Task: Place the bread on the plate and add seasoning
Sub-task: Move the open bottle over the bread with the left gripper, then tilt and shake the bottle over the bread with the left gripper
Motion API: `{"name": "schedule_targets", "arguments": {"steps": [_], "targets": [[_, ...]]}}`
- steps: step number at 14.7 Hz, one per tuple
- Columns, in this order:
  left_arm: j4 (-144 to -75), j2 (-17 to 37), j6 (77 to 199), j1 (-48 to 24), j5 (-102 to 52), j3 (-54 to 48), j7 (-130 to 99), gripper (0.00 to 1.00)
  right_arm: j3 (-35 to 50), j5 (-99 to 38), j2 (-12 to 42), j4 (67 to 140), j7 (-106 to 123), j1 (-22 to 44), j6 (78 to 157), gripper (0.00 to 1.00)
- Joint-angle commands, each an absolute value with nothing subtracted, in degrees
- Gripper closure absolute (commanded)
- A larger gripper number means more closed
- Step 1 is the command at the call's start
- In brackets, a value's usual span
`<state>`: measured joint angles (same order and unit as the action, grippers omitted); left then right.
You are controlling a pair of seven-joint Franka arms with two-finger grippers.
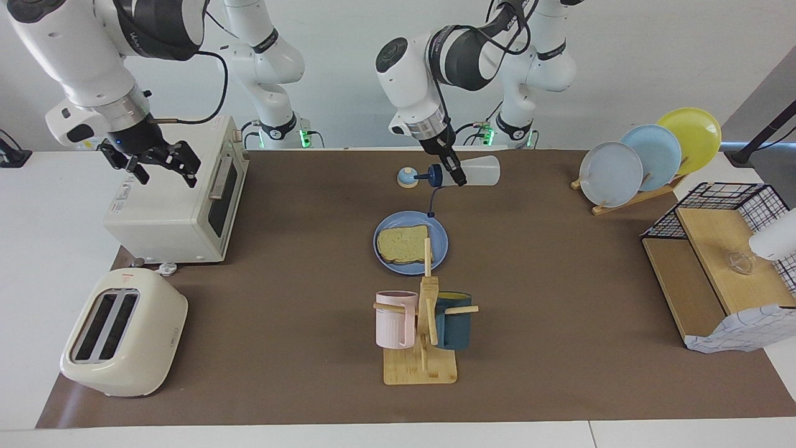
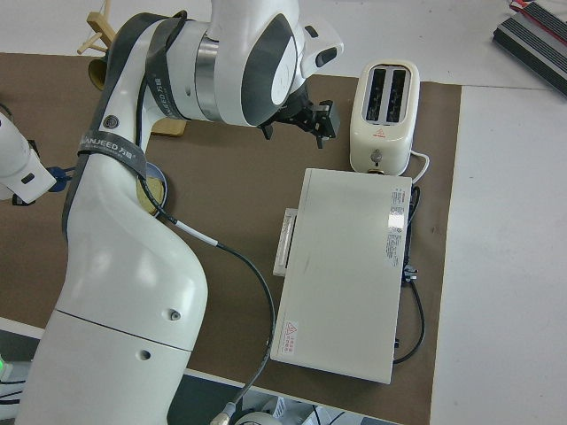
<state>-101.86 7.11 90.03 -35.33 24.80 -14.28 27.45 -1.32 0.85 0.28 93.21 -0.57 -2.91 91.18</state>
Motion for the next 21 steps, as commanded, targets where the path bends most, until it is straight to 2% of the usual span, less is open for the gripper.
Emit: {"name": "schedule_targets", "arguments": {"steps": [1,5,8,11,13,16,21], "targets": [[-100.46,9.49,88.16,-36.91,27.94,-13.71,26.19,1.00,-1.76,1.50,-0.53,93.78,0.35,-1.85,89.74,0.00],[-100.46,11.60,88.33,-37.79,30.14,-13.80,23.12,1.00,-3.08,1.23,-0.53,93.95,0.44,-2.02,91.67,0.00],[-96.88,18.70,86.84,-41.04,33.83,-13.54,17.68,1.00,-2.99,1.32,-0.62,93.96,0.44,-2.02,91.76,0.00],[-95.89,19.77,85.43,-41.31,35.41,-13.36,17.49,1.00,-2.81,1.32,-0.62,93.96,0.70,-1.93,91.41,0.00],[-93.80,23.01,83.07,-43.23,38.57,-13.10,17.23,1.00,-2.72,1.32,-1.23,93.87,0.61,-2.02,90.62,0.00],[-93.25,23.64,80.77,-43.24,42.17,-13.09,17.05,1.00,-2.81,1.32,-1.84,93.52,0.70,-2.11,87.11,0.00],[-94.75,24.08,81.56,-42.80,44.03,-13.10,16.96,1.00,-2.55,1.32,-2.20,93.87,0.53,-2.55,87.37,0.00]]}}
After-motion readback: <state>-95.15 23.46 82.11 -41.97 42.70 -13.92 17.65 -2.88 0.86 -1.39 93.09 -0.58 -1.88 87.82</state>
